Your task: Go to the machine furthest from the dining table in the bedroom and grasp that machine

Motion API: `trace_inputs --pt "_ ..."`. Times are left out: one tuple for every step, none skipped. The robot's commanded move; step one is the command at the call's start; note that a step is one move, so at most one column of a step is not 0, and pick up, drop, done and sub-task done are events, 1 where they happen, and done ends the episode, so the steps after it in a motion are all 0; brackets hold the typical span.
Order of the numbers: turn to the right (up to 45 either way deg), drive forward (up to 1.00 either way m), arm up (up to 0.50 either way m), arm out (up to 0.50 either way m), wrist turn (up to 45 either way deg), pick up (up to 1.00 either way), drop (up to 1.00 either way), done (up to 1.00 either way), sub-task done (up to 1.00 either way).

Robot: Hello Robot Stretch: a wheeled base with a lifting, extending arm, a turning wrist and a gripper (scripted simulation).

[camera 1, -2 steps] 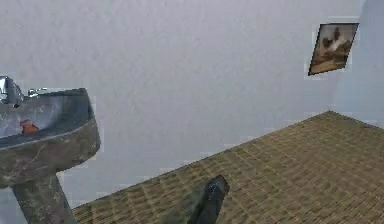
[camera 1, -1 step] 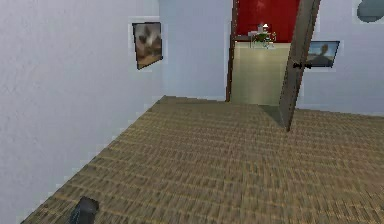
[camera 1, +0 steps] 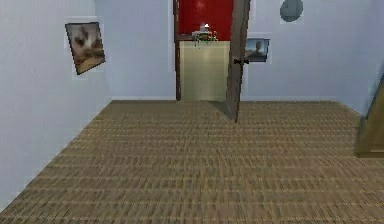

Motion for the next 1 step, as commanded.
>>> trace_inputs --pt "0.0 1.0 0.0 0.0 0.0 0.0 0.0 0.0 0.0"
